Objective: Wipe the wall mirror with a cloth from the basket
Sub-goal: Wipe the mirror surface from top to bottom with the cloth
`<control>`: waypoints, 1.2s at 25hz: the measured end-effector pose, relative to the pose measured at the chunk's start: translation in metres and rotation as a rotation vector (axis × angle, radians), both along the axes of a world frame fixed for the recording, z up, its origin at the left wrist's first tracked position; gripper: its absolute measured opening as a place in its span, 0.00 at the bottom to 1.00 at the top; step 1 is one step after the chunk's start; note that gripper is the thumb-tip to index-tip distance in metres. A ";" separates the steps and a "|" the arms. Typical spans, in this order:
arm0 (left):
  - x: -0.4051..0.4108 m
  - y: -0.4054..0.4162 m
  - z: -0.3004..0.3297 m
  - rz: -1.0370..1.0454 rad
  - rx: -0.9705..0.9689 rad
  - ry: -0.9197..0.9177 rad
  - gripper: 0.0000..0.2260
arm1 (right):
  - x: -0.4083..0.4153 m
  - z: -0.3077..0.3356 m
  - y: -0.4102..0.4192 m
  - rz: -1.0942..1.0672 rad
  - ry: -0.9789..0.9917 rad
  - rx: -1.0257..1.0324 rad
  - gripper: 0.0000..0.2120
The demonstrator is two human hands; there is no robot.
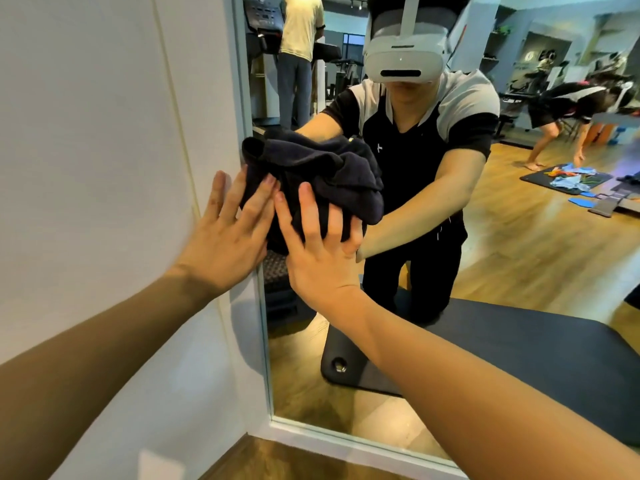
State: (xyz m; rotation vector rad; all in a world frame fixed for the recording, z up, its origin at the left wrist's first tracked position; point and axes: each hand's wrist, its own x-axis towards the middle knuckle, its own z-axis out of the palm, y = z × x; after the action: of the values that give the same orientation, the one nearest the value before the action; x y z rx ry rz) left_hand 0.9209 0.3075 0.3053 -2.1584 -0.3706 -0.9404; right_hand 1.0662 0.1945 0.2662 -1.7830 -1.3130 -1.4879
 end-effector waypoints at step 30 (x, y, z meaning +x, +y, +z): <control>0.090 -0.150 -0.114 0.108 -0.318 -0.018 0.46 | 0.100 -0.095 -0.149 0.161 -0.045 -0.256 0.23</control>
State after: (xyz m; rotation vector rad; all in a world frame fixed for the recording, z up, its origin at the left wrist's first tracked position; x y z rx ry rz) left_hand 1.0108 0.1579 0.1911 -2.3877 -0.6777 -0.8878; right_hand 1.1665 0.0458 0.1717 -1.7543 -1.6916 -1.3286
